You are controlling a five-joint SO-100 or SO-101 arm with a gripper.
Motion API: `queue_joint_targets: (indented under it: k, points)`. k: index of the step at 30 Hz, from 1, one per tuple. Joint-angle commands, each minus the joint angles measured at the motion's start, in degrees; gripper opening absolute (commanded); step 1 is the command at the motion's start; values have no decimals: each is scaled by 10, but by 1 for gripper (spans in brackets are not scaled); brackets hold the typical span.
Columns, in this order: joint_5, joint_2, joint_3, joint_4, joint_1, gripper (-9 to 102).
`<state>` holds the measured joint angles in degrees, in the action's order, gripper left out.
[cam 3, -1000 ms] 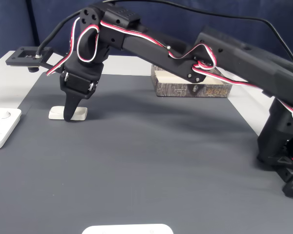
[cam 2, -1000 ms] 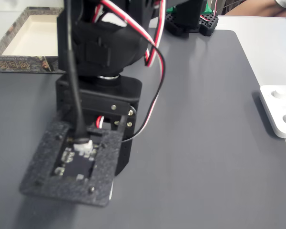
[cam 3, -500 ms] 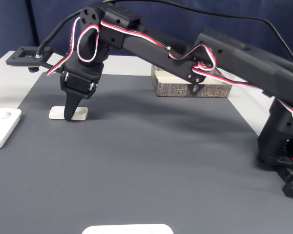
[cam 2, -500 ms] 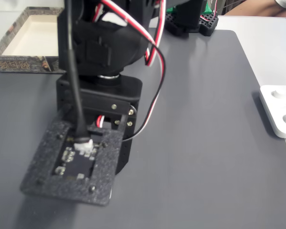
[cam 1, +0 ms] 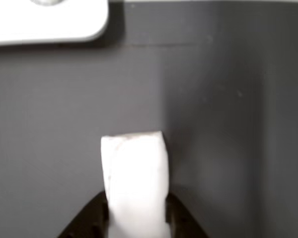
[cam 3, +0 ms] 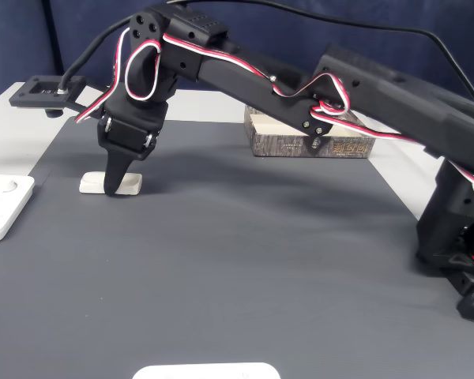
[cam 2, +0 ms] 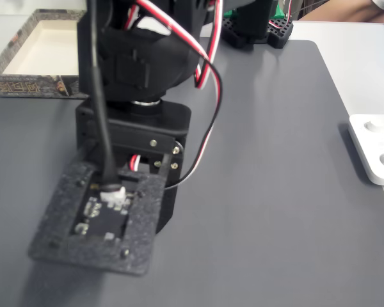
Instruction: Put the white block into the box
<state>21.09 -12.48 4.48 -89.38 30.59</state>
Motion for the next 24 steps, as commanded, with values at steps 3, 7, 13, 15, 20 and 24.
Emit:
queue_joint_targets:
  k: [3,7,13,15,20,24]
  points:
    - [54,-146,-83,-7,11,-2]
    - [78,-216,-151,-18,15,-2]
    - [80,-296,-232,-21,12,-2]
    - [73,-321,-265,-21,12,-2]
    - [66,-407,-399,9,21,-2]
    - [65,-496,-530,54,35,-2]
